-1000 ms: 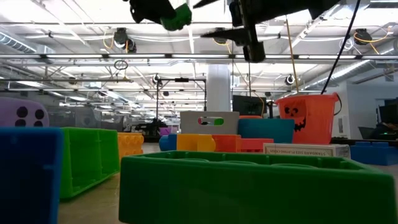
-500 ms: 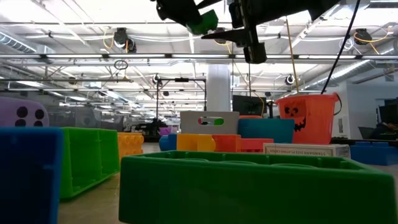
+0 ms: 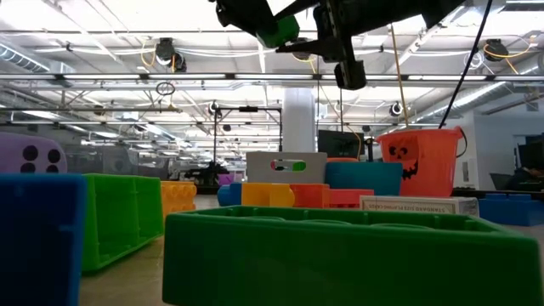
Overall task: Pick & Place Toys
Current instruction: Put the green game piece into the gray bin
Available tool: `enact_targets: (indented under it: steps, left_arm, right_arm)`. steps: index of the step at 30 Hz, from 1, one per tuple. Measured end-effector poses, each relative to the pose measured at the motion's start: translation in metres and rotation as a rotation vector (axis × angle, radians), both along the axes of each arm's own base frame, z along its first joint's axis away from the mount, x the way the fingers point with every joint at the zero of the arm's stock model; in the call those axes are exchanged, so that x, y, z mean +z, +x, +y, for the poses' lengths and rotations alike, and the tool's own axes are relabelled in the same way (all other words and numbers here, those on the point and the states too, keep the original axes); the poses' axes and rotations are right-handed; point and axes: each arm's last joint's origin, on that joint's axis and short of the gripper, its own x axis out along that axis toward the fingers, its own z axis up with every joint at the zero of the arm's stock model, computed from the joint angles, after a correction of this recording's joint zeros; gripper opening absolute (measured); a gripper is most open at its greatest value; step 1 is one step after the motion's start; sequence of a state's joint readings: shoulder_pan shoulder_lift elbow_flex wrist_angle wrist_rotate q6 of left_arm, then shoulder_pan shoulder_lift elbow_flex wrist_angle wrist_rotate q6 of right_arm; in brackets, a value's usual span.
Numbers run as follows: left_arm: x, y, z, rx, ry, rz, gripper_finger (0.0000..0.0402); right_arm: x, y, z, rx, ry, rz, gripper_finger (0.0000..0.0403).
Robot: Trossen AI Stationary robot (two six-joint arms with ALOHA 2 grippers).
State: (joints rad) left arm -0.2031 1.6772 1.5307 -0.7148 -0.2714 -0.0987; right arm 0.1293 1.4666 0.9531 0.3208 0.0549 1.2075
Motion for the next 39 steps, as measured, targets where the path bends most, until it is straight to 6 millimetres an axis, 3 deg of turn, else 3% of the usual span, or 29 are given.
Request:
enact_targets:
  steps: [6,11,14,20,28,33,39]
  left_arm:
    - [0.0,0.0,0.0,0.001,0.012,0.0,0.0174]
    - [0.002,-0.002,0.0,-0.011,0.005,-0.002,0.0211]
    - [0.013,-0.01,0.002,-0.017,-0.002,-0.023,0.0225]
    - [0.057,-0.049,0.01,-0.015,-0.027,-0.13,0.0233]
    - [0.12,-0.122,0.026,0.042,-0.099,-0.386,0.0234]
    - [0.141,-0.156,0.033,0.057,-0.136,-0.497,0.0234]
    - [0.15,-0.175,0.036,0.063,-0.183,-0.545,0.0234]
  right_arm:
    - [-0.001,0.0,-0.004,-0.005,-0.016,0.003,0.009]
    - [0.001,0.001,-0.007,-0.009,-0.026,-0.01,0.0088]
    - [0.001,0.002,-0.011,-0.019,-0.032,-0.014,0.0093]
    - [0.009,0.004,-0.02,-0.038,-0.071,-0.102,0.009]
    - [0.024,0.008,-0.043,-0.059,-0.088,-0.189,0.009]
    - [0.055,0.015,-0.067,-0.053,-0.192,-0.131,0.009]
    - [0.099,0.01,-0.105,-0.068,-0.4,0.03,0.009]
